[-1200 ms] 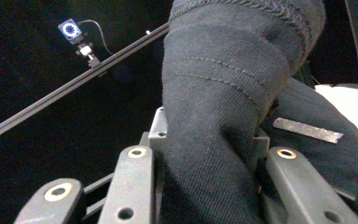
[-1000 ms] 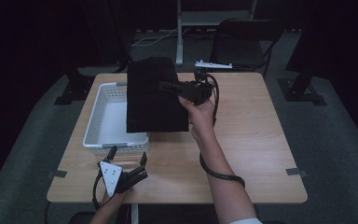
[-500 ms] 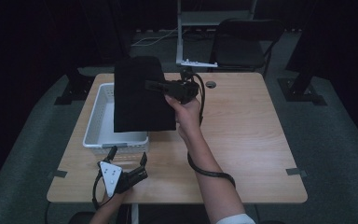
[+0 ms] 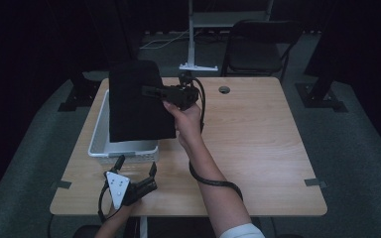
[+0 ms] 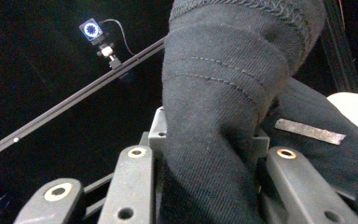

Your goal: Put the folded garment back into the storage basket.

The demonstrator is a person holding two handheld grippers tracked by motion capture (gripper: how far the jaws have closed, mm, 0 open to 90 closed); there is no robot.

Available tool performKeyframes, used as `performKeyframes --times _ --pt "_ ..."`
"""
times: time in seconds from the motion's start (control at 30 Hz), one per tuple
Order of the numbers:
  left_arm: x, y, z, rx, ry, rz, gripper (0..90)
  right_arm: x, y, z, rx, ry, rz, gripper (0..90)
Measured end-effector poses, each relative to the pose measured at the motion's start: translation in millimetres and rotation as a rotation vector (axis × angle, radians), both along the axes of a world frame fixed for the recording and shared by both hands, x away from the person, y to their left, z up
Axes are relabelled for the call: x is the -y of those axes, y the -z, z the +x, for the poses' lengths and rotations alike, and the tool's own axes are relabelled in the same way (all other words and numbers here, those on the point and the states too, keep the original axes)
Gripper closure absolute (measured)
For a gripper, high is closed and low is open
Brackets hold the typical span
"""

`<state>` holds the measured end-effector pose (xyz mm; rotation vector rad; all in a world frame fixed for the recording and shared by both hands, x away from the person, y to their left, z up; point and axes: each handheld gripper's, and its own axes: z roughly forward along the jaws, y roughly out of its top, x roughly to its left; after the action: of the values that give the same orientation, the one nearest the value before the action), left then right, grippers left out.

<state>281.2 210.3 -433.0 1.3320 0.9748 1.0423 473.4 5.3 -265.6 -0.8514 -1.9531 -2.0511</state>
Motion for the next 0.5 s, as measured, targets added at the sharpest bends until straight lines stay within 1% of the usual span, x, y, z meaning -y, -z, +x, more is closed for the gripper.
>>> performKeyframes --times 0.23,0.4,0.43,0.5 --pt "-0.1 0.0 0.0 0.001 0.003 -0.001 1.5 -13.1 2.3 3.1 -0.009 -0.015 0.006 67.2" --pt "-0.3 0.1 -0.2 0.002 0.006 -0.002 1.5 -25.8 4.0 4.9 -0.014 -0.032 0.010 67.2" --pt "-0.3 0.1 -0.2 0.002 0.007 -0.002 1.5 -31.0 3.9 5.2 -0.015 -0.039 0.009 67.2" --pt "-0.4 0.1 -0.3 0.003 0.008 -0.003 1.5 -33.5 3.8 5.5 -0.013 -0.042 0.007 67.2"
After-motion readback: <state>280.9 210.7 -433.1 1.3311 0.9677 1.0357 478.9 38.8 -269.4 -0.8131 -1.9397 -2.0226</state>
